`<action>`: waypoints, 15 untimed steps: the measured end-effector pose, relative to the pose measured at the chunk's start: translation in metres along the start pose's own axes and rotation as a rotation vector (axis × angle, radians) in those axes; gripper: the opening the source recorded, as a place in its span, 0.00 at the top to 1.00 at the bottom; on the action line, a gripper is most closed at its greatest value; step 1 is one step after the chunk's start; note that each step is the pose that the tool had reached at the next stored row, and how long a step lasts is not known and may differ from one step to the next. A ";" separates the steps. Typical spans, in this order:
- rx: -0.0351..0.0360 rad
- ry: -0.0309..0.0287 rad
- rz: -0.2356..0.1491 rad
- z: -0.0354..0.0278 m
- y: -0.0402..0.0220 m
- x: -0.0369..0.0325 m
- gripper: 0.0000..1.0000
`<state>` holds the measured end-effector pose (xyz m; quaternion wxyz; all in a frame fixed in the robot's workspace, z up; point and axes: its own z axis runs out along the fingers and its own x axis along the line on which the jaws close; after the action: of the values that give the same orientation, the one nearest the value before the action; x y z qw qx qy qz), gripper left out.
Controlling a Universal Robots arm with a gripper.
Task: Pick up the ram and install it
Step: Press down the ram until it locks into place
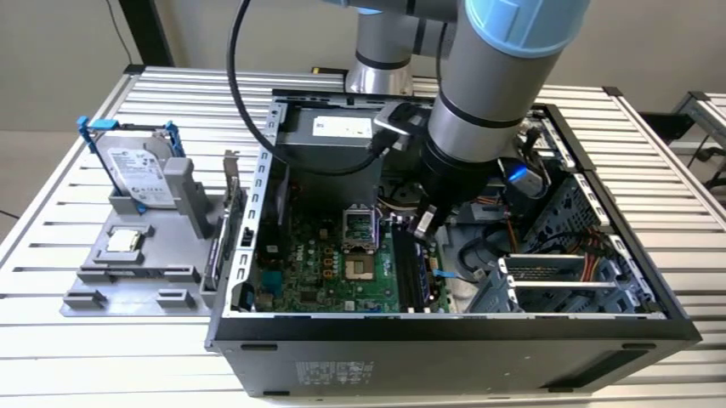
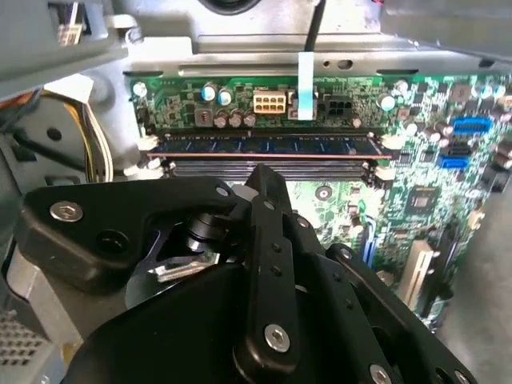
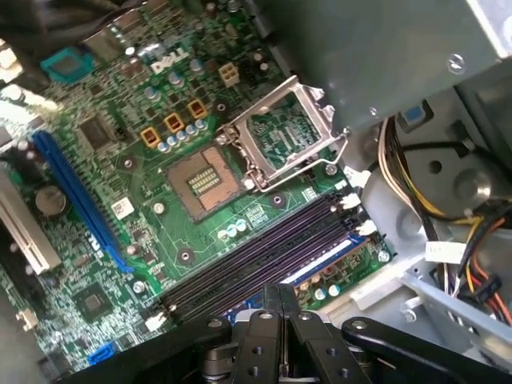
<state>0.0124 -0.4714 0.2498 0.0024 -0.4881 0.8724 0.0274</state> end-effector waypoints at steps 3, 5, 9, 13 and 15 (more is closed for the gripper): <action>-0.0020 0.0006 -0.054 0.0000 0.0000 0.0000 1.00; -0.0028 -0.0002 -0.088 0.0000 0.0000 0.0000 1.00; -0.0003 -0.0066 -0.149 0.0000 0.0000 0.0000 1.00; 0.0075 -0.0172 -0.206 0.0000 0.0000 0.0000 1.00; 0.0117 -0.0229 -0.235 0.0000 0.0000 0.0000 1.00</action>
<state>0.0124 -0.4714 0.2498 0.0184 -0.5865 0.8093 0.0274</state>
